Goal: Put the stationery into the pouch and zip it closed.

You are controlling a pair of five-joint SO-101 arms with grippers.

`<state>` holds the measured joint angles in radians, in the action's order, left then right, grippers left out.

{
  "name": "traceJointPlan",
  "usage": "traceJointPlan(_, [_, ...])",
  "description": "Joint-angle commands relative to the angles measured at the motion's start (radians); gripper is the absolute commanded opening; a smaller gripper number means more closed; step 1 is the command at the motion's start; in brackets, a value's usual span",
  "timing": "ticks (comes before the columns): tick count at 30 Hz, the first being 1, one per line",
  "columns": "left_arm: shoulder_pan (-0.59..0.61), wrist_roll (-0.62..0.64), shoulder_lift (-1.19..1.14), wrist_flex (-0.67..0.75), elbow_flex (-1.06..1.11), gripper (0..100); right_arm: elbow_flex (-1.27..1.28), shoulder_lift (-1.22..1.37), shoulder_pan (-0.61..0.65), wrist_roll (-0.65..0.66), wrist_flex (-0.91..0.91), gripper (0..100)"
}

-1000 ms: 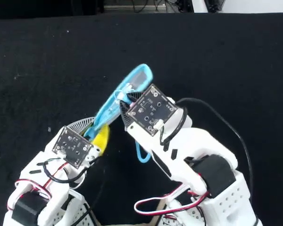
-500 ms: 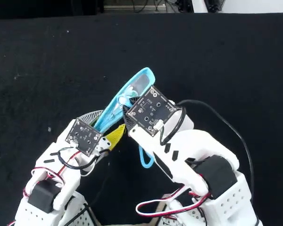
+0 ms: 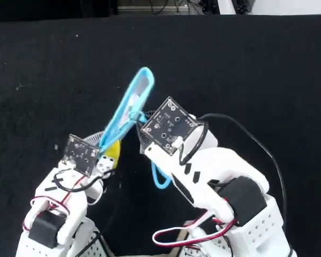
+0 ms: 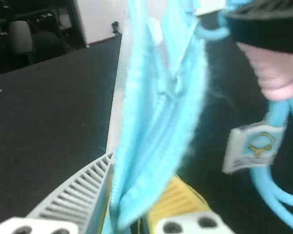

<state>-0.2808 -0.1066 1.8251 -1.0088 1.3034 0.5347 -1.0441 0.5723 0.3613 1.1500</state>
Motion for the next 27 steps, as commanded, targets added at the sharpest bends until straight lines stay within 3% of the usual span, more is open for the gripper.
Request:
traceJointPlan(1, [0.071, 0.020, -0.003, -0.006, 0.015, 3, -0.025, 0.008, -0.101, -0.003, -0.069, 1.1])
traceJointPlan(8, [0.067, 0.020, -0.003, -0.005, 0.021, 3, 0.070, 0.010, -0.138, -0.003, -0.203, 1.1])
traceJointPlan(11, [0.067, 0.020, -0.003, -0.003, 0.022, 3, 0.093, 0.002, -0.123, -0.012, -0.175, 1.5])
traceJointPlan(15, [0.067, 0.020, -0.003, -0.003, 0.022, 3, 0.067, 0.002, 0.046, -0.012, 0.000, 9.7])
traceJointPlan(19, [0.067, 0.020, -0.003, 0.002, 0.024, 3, 0.070, 0.002, 0.187, -0.012, 0.020, 21.8])
traceJointPlan(23, [0.067, 0.021, -0.003, 0.002, 0.024, 3, 0.087, 0.004, 0.284, -0.012, -0.080, 22.9])
traceJointPlan(27, [0.067, 0.021, -0.003, -0.002, 0.024, 3, 0.223, 0.002, 0.288, -0.012, -0.313, 21.8])
